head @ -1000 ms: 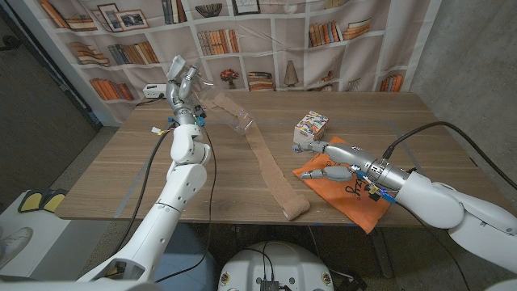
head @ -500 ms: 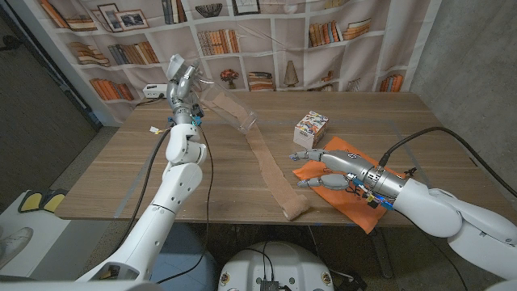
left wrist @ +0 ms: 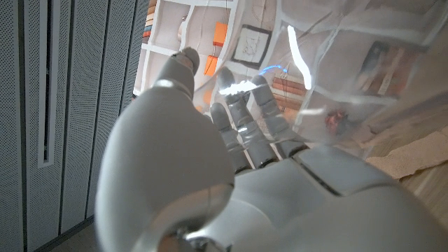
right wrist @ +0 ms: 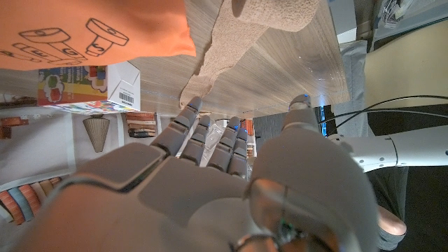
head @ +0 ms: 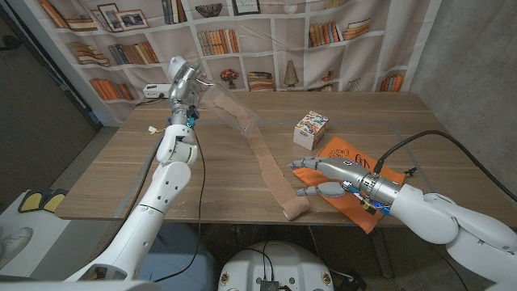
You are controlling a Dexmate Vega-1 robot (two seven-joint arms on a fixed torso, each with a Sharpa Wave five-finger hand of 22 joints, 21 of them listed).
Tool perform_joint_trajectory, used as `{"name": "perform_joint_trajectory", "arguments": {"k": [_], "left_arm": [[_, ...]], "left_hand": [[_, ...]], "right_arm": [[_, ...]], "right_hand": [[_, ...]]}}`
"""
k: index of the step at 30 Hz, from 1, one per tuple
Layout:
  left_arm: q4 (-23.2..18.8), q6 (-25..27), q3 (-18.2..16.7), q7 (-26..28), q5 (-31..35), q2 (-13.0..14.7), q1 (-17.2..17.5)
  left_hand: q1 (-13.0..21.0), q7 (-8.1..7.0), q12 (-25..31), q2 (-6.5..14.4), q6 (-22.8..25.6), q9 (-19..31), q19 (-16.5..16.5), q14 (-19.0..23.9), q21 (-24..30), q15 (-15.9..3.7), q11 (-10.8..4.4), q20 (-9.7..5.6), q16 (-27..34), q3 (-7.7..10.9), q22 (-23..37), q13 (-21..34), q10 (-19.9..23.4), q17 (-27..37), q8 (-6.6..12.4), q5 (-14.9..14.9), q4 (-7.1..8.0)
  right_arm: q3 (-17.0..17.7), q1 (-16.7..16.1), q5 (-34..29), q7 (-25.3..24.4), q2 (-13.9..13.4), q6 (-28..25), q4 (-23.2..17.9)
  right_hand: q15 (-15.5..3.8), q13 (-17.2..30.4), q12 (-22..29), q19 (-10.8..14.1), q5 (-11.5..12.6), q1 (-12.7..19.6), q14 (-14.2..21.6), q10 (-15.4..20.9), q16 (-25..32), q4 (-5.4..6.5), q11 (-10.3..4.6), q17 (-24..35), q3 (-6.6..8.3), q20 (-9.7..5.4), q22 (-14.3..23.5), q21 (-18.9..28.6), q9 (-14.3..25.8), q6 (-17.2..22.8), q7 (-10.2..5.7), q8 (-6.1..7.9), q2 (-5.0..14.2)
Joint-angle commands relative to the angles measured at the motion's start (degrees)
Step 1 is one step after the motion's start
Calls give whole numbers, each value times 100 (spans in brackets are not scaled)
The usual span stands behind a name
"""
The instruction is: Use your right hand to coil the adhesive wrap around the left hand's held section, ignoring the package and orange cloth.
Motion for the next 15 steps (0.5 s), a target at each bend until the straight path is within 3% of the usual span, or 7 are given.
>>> {"name": "perform_joint_trajectory", "arguments": {"k": [1, 3, 10, 15], "left_arm": [[214, 233, -70, -809, -693, 66, -58], [306, 487, -129, -1166, -1095, 103, -89], [597, 662, -140, -1634, -1357, 57, -198], [804, 1060, -165, -2136, -1807, 16, -335]], "left_hand": [[467, -25, -11, 568, 77, -11, 8, 302, 45, -282, 7, -3, -18, -1, 3, 19, 42, 10, -24, 41, -2], [466, -30, -8, 565, 88, -25, 14, 313, 46, -281, -7, -7, -13, -5, 0, 17, 52, 11, -28, 41, -4], [477, 5, 9, 565, 134, -29, 7, 325, 57, -277, 32, -1, -12, -9, 0, 28, 74, 10, -10, 42, -11], [489, 40, 24, 563, 143, -24, 5, 332, 69, -274, 41, 3, -4, -14, 3, 48, 79, 20, -2, 43, -17]], "right_arm": [[-26, -174, -466, -131, 8, -284, -168], [-35, -175, -531, -55, -28, -364, -209], [-35, -228, -533, -36, -48, -424, -242], [41, -313, -531, -115, -50, -352, -207]], "right_hand": [[-890, 12, -17, -32, -20, 50, 34, 35, 26, -14, 16, 34, 26, -9, 21, -19, 23, -1, 39, -31, -2], [-888, 13, -19, -33, -21, 52, 33, 32, 26, -11, 16, 35, 28, -18, 21, -19, 23, -13, 49, -36, -4], [-881, 15, -29, -48, -21, 61, 15, 9, 21, -4, 15, 41, 37, -33, 21, -23, 24, -28, 46, -42, 0], [-911, 18, -11, -24, -21, 87, 40, 56, 33, 1, 31, 48, 58, -57, 22, -12, 25, 35, 47, -19, 12]]}}
